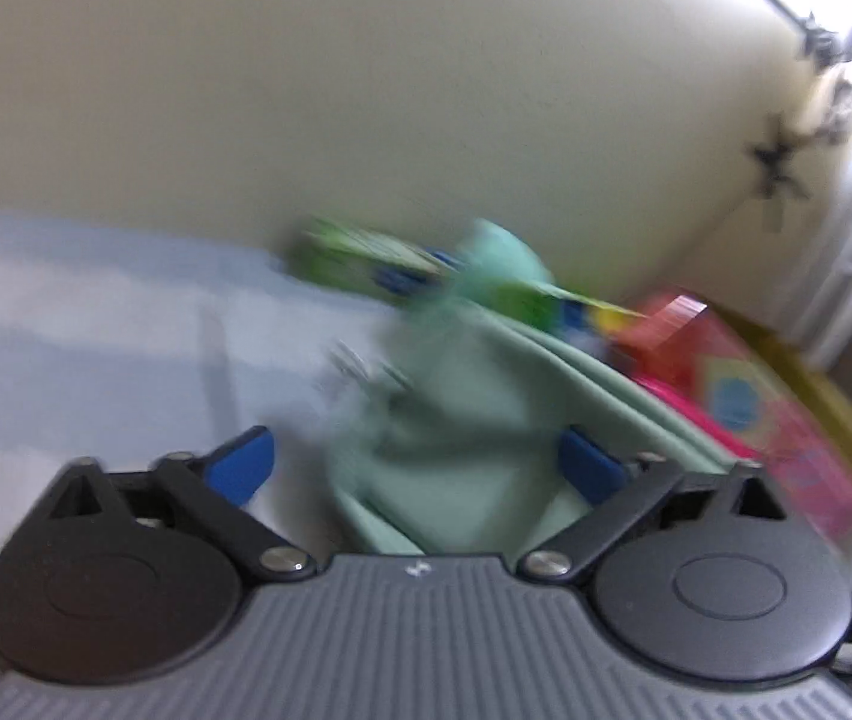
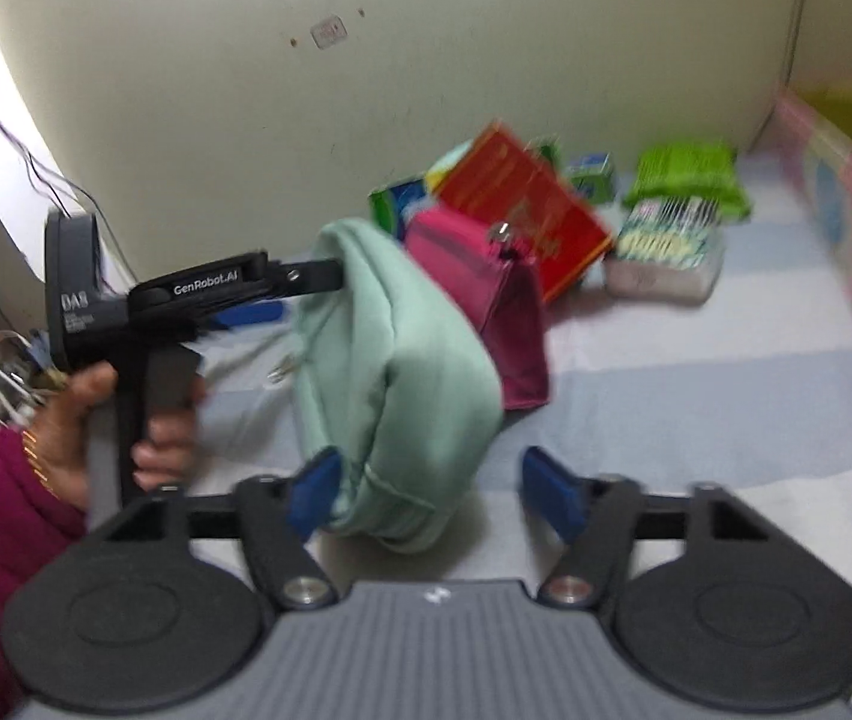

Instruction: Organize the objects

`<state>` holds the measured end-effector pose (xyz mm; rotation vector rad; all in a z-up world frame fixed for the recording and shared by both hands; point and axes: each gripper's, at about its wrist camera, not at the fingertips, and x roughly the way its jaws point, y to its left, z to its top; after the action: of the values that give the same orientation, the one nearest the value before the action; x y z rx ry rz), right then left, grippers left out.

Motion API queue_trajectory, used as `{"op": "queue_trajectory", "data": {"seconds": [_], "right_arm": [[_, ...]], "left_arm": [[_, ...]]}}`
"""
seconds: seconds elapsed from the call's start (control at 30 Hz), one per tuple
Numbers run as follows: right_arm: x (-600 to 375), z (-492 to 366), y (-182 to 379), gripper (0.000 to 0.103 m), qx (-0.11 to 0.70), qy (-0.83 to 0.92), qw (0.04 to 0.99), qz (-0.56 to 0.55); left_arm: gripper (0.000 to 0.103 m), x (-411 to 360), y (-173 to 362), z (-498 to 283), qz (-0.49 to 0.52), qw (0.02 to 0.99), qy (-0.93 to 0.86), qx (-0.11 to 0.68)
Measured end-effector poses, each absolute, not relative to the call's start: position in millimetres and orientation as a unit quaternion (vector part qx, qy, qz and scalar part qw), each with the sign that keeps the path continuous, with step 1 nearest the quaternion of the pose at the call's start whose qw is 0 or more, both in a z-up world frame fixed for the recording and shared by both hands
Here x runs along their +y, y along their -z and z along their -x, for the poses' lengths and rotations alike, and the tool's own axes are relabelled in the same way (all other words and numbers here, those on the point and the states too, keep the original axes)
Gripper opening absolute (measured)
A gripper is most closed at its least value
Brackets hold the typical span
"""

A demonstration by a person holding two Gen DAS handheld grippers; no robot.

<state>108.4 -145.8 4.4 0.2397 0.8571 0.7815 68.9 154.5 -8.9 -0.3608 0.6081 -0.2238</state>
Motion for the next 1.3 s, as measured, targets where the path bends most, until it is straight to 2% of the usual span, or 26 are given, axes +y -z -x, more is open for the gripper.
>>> {"op": "queue_trajectory", "data": {"seconds": [0.03,0.1,0.17,0.4,0.63,0.8,0.87,0.9,0.97,1.03,1.07,1.3], "right_arm": [[-149,-108,-4,0.04,0.406,-0.371,0.826,-0.123],[-155,-99,-8,0.04,0.395,-0.362,0.837,-0.109],[-170,-88,-15,0.04,0.378,-0.362,0.846,-0.103],[-244,-35,-49,0.041,0.265,-0.344,0.898,-0.066],[-329,-52,-79,0.042,0.171,-0.259,0.946,-0.09],[-379,-91,-72,0.046,0.147,-0.18,0.967,-0.11],[-386,-108,-64,0.049,0.146,-0.146,0.973,-0.107],[-388,-113,-61,0.055,0.146,-0.129,0.975,-0.104],[-388,-124,-51,0.071,0.138,-0.095,0.981,-0.095],[-390,-127,-46,0.096,0.121,-0.066,0.987,-0.08],[-389,-127,-43,0.099,0.117,-0.053,0.989,-0.075],[-399,-111,-42,0.103,0.037,0.025,0.998,-0.044]], "left_arm": [[0.085,146,8,-62,0.17,0.934,0.109,0.294],[0.074,128,6,-43,0.133,0.944,0.098,0.285],[0.07,117,6,-21,0.139,0.944,0.098,0.284],[0.068,54,-5,43,0.17,0.948,0.124,0.239],[0.068,-51,-58,-14,0.101,0.957,0.186,0.197],[0.068,-132,-58,-72,0.061,0.958,0.198,0.196],[0.068,-153,-48,-90,0.059,0.956,0.197,0.208],[0.068,-162,-43,-98,0.06,0.954,0.199,0.217],[0.068,-176,-32,-113,0.052,0.951,0.202,0.229],[0.069,-190,-28,-117,0.027,0.956,0.189,0.224],[0.069,-195,-27,-116,0.016,0.958,0.185,0.219],[0.07,-180,-39,-71,0.019,0.967,0.188,0.173]]}}
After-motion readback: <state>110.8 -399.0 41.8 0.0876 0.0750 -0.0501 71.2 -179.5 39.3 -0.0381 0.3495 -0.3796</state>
